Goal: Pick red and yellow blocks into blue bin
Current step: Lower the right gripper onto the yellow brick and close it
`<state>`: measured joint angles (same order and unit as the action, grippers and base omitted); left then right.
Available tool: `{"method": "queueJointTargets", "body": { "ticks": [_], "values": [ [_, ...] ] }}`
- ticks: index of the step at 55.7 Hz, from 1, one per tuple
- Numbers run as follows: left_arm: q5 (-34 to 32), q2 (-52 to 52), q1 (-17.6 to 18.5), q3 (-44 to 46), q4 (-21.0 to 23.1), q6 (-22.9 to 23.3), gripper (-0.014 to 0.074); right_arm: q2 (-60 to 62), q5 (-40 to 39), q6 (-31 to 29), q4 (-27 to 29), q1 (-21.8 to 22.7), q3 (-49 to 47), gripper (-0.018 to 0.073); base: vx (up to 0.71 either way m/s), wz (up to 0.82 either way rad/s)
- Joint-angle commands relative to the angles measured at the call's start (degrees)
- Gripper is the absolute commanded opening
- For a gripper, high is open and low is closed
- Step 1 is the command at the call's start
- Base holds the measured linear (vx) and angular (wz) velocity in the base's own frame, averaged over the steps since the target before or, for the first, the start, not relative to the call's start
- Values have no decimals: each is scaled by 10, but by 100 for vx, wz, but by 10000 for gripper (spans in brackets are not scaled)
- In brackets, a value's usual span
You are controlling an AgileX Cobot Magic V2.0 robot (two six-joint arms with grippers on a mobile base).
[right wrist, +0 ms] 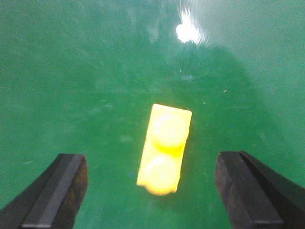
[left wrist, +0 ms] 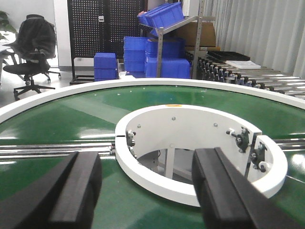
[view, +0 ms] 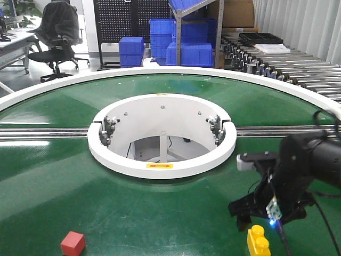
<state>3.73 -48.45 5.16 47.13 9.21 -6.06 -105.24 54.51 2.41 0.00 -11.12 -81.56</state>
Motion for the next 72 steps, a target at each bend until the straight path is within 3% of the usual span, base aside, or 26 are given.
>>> {"method": "queueJointTargets", "body": {
  "ticks": [1, 22, 28, 33, 41, 46, 55, 62, 72],
  "values": [
    [-40, 6, 5, 21, 1, 2, 537, 12, -17, 18, -32, 0, -20, 582, 0, 0],
    [-31, 6, 5, 21, 1, 2, 537, -57, -28, 27, -36, 0, -20, 582, 0, 0],
    [-31, 6, 5, 21, 1, 2, 537, -75, -31, 27, -36, 0, -20, 537, 0, 0],
    [-30, 6, 5, 21, 1, 2, 537, -83, -31, 30, -37, 0, -20, 405, 0, 0],
    [-26, 6, 5, 21, 1, 2, 537, -77, -39, 26, -38, 0, -20, -3, 0, 0],
    [-9, 6, 5, 21, 1, 2, 537, -66, -45, 16, -38, 0, -20, -16, 0, 0],
    [92, -31, 5, 54, 0, -27, 537, -39, -54, -8, -39, 0, -20, -14, 0, 0],
    [199, -100, 5, 133, 0, -75, 537, -31, -54, -12, -39, 0, -20, -15, 0, 0],
    [349, -239, 5, 250, 0, -86, 537, -31, -57, -12, -37, 0, -20, -12, 0, 0]
  ]
}}
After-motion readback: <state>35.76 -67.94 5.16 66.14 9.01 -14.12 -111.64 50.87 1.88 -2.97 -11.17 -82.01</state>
